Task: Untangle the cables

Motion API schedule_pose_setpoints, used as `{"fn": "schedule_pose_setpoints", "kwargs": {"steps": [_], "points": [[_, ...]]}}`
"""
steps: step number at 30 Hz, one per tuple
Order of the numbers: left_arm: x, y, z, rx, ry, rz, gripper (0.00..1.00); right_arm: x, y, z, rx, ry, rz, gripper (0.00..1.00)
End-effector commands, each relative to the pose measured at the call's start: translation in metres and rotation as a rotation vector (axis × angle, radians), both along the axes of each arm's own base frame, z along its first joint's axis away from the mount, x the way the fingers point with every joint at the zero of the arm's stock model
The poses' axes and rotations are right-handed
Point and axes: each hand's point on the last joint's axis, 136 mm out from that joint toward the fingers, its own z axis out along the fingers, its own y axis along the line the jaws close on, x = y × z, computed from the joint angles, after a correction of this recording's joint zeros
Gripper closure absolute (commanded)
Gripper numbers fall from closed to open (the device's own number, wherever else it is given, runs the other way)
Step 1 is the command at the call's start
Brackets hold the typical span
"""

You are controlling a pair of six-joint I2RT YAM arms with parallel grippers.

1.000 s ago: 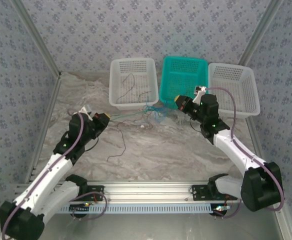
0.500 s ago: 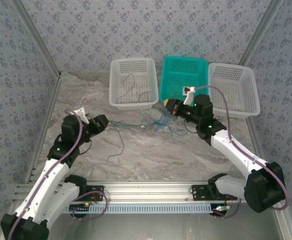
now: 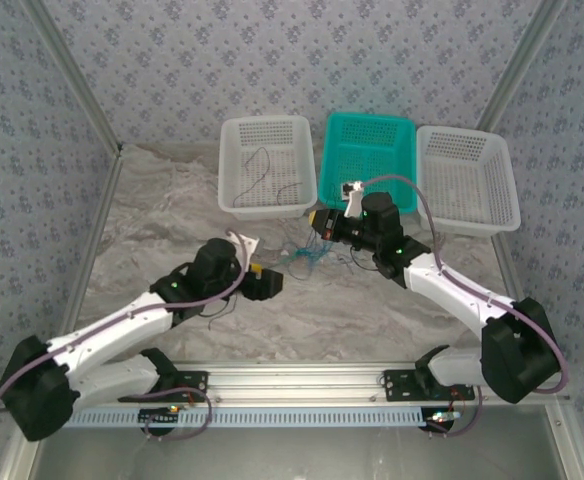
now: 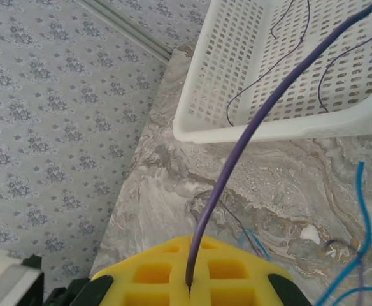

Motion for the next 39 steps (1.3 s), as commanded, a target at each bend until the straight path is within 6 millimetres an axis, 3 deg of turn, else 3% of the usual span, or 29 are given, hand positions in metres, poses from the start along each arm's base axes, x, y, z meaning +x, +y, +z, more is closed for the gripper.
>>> {"fn": "schedule_pose_setpoints", "kwargs": {"steps": [1, 4, 7, 12, 20, 23, 24, 26, 28, 32, 39], "points": [[0.011, -0.034, 0.043, -0.071, -0.200, -0.129, 0.23, -0.002, 0.006, 0.011, 0.004, -0.034, 0.028, 1.00], [0.021, -0.041, 0.049, -0.065, -0.287, -0.140, 0.22, -0.005, 0.011, 0.014, 0.007, -0.042, 0.047, 1.00], [0.038, -0.032, 0.049, 0.012, -0.356, -0.075, 0.16, -0.007, 0.015, 0.017, 0.009, -0.052, 0.060, 1.00], [0.031, -0.050, 0.045, 0.014, -0.381, -0.197, 0.15, -0.007, 0.018, 0.023, 0.016, -0.067, 0.065, 1.00], [0.044, -0.073, 0.026, -0.035, -0.327, -0.208, 0.24, -0.007, 0.020, 0.028, 0.025, -0.071, 0.071, 1.00], [0.052, -0.078, 0.018, -0.040, -0.306, -0.189, 0.37, -0.008, 0.019, 0.030, 0.027, -0.075, 0.073, 1.00], [0.056, -0.079, 0.017, -0.047, -0.309, -0.174, 0.53, -0.008, 0.019, 0.030, 0.027, -0.076, 0.073, 1.00], [0.063, -0.080, 0.022, -0.079, -0.328, -0.135, 0.99, -0.008, 0.018, 0.029, 0.023, -0.073, 0.070, 1.00], [0.066, -0.078, 0.026, -0.106, -0.344, -0.108, 1.00, -0.007, 0.014, 0.026, 0.015, -0.067, 0.051, 1.00], [0.064, -0.071, 0.026, -0.103, -0.336, -0.080, 1.00, 0.003, -0.009, 0.008, -0.036, -0.012, -0.048, 1.00], [0.051, -0.024, -0.004, 0.035, -0.250, 0.043, 1.00, 0.028, -0.105, -0.026, -0.079, 0.137, -0.350, 1.00]]}}
